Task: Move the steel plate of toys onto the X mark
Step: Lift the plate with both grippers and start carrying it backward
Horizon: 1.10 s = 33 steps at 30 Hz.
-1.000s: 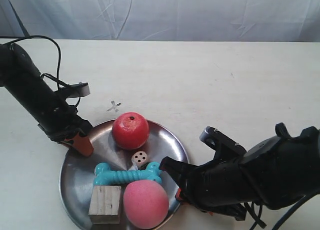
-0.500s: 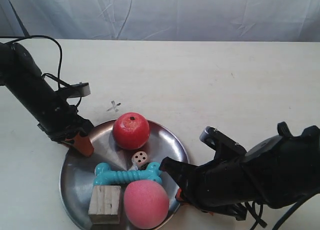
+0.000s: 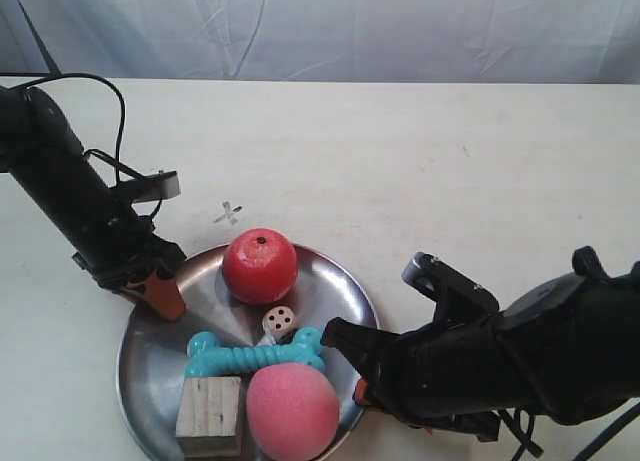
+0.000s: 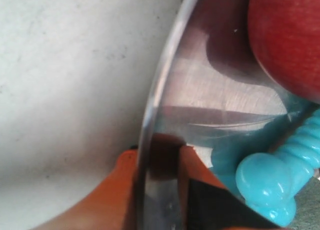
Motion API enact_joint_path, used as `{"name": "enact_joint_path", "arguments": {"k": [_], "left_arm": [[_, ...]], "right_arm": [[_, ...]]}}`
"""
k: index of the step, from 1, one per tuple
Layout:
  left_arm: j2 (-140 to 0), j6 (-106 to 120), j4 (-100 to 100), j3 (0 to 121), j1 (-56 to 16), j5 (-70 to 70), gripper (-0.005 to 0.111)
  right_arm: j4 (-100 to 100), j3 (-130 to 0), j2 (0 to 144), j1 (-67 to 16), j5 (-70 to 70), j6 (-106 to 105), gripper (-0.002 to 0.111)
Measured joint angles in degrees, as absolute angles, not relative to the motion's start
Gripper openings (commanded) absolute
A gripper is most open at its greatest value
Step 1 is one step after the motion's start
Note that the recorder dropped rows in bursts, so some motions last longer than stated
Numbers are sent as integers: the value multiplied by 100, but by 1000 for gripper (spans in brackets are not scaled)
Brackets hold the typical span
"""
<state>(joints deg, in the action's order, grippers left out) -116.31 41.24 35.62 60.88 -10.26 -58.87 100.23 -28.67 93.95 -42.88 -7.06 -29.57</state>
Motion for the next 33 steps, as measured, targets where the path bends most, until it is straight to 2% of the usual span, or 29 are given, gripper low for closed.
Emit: {"name": "enact_joint_path", "arguments": {"k": [33], "left_arm": [[-11563,3559,2342,6236,-1026,-6652,0]], "right_arm": [[9698,-3191,9325,-4288,-573,-3316,-1]]}}
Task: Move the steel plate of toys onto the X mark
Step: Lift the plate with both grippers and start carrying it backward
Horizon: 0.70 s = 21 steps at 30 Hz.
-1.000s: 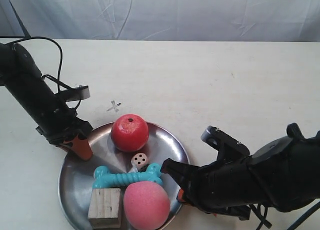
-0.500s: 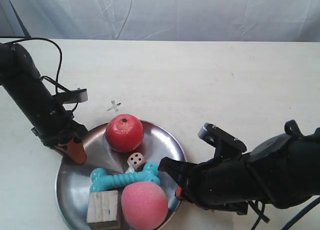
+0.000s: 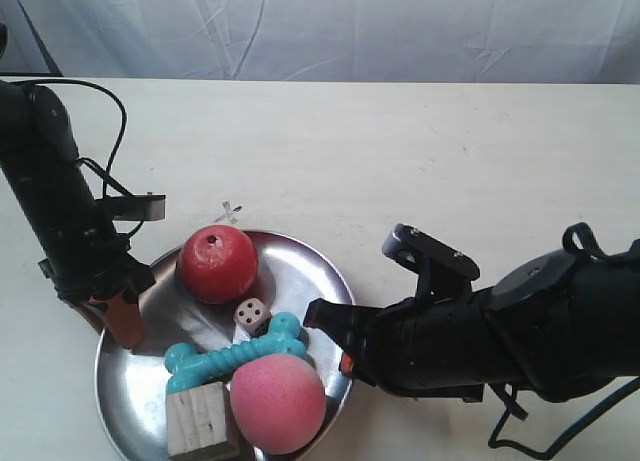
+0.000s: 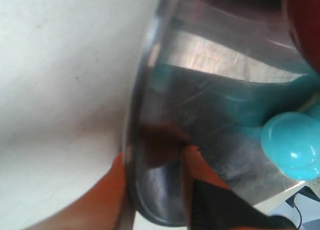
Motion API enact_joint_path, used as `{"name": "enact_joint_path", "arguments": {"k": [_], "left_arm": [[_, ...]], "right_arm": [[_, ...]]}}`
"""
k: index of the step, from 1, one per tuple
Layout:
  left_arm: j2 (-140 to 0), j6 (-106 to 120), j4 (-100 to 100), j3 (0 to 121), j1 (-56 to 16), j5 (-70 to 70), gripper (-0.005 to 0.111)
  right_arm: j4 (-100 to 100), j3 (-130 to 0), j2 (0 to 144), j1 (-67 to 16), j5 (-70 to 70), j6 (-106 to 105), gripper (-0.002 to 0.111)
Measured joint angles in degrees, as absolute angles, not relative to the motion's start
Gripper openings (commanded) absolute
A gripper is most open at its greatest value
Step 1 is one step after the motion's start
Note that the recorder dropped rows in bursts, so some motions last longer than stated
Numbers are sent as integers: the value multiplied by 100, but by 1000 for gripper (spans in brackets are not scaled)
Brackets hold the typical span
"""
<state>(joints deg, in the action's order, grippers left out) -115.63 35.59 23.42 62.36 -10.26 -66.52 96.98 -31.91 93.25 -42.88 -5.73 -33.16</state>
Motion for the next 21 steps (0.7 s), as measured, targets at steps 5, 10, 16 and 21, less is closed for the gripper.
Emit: {"name": "enact_joint_path", "arguments": {"k": [5,10,16,21], "left_arm": [[-11563,3559,2330,6236,-1030,-6655,0],[-11563,3559,2267,6236,-1079,-6655,0],[-11563,3559,2253,6236,-1079,-6553,0],[-11552,3594,2253,6236,-1079,-6529,0]], "right_arm": [[9685,-3216,9406,-4288,-573,-3316,-1],[9697,-3241,9635,-4284,-674,-3295,-1],[9706,-3251,9685,-4284,-682,-3279,-1],[9706,-3251,9685,-4284,-682,-3269,-1]]}}
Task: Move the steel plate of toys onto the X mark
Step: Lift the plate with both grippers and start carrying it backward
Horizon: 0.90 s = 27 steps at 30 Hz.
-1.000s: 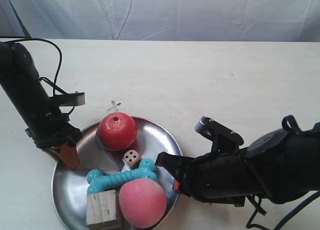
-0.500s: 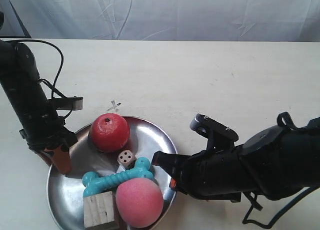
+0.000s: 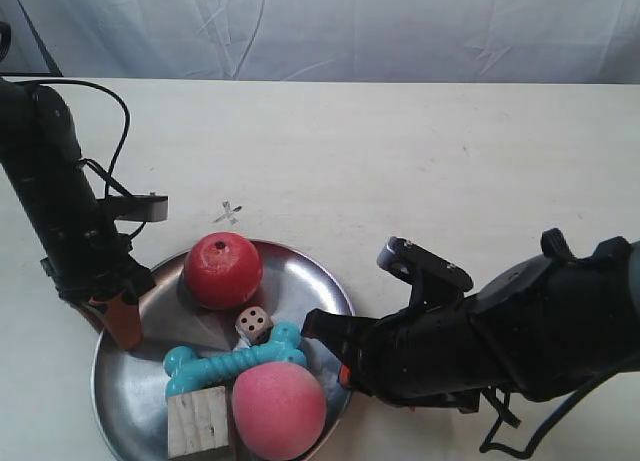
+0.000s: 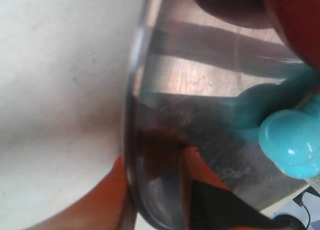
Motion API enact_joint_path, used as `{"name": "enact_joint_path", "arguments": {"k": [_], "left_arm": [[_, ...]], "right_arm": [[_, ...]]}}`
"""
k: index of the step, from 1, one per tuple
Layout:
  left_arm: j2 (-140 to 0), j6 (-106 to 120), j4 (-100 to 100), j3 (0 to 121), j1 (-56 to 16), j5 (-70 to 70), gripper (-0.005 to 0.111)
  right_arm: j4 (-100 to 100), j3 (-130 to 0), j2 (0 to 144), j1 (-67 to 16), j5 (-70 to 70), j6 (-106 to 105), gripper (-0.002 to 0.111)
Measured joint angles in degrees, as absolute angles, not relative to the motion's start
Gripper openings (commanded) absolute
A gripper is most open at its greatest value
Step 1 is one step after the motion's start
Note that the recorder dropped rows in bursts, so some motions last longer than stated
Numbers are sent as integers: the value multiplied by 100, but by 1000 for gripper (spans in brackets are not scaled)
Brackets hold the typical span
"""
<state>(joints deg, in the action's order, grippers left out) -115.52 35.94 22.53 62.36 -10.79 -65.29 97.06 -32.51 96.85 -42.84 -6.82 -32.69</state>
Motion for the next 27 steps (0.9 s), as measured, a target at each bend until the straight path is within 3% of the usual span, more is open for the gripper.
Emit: {"name": "enact_joint_path", "arguments": {"k": [27], "left_arm": [[-11540,3728,2380,6236,-1079,-6373,0]], "right_arm": [[9653,-3264,9901,-4261,-811,-3172,-1]]}}
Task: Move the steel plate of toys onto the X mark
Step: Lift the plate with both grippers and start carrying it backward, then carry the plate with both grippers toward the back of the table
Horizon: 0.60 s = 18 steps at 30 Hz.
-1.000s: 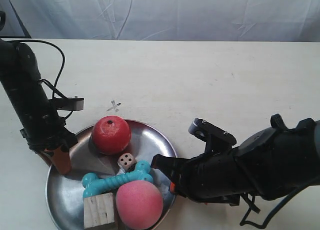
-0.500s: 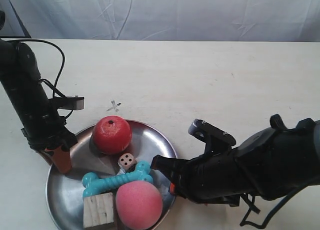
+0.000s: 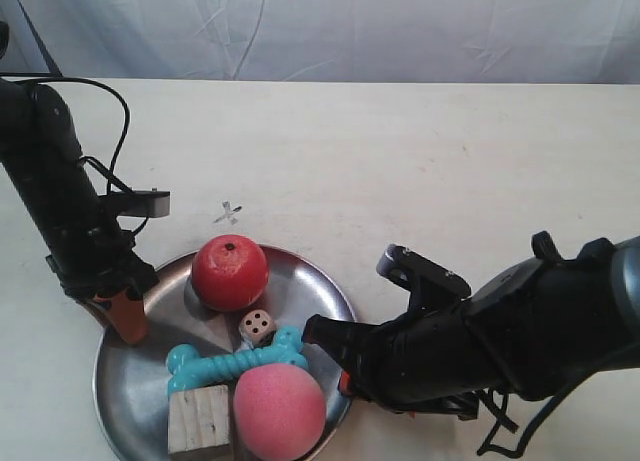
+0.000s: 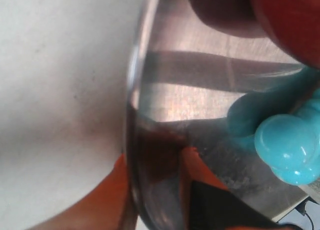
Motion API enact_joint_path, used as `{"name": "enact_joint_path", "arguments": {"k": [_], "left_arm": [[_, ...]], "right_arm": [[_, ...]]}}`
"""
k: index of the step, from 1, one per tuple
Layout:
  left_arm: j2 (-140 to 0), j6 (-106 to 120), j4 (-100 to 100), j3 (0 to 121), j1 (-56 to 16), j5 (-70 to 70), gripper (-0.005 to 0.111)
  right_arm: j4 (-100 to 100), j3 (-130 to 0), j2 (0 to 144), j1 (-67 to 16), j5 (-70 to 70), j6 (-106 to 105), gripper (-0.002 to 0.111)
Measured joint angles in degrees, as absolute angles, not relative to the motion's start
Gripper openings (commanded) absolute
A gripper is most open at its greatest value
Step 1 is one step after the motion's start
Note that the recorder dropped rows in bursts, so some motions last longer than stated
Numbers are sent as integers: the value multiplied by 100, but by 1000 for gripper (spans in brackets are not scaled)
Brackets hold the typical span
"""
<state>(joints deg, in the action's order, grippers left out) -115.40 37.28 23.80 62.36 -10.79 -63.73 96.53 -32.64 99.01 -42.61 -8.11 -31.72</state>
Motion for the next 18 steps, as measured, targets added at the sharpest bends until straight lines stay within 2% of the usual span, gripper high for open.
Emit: {"name": "enact_joint_path", "arguments": {"k": [2,4,9,11,18], "left_arm": [[-11540,3728,2380,6236,-1079,-6372,0],[-11528,3728,2380,6236,-1079,-6350,0],[-11518,3728,2405,6236,-1079,-6301,0],[-11518,3751,2418,6236,-1079,-6287,0],[-11516,3774,2499,6236,-1079,-6192,0]], "right_arm": [[9653,-3264,9901,-4261,-811,-3172,-1],[9653,-3264,9901,-4261,-825,-3172,5],[9565,-3286,9901,-4261,-887,-3170,35],[9535,-3321,9901,-4261,-965,-3181,42],[9397,-3347,9890,-4261,-1270,-3180,44]]}}
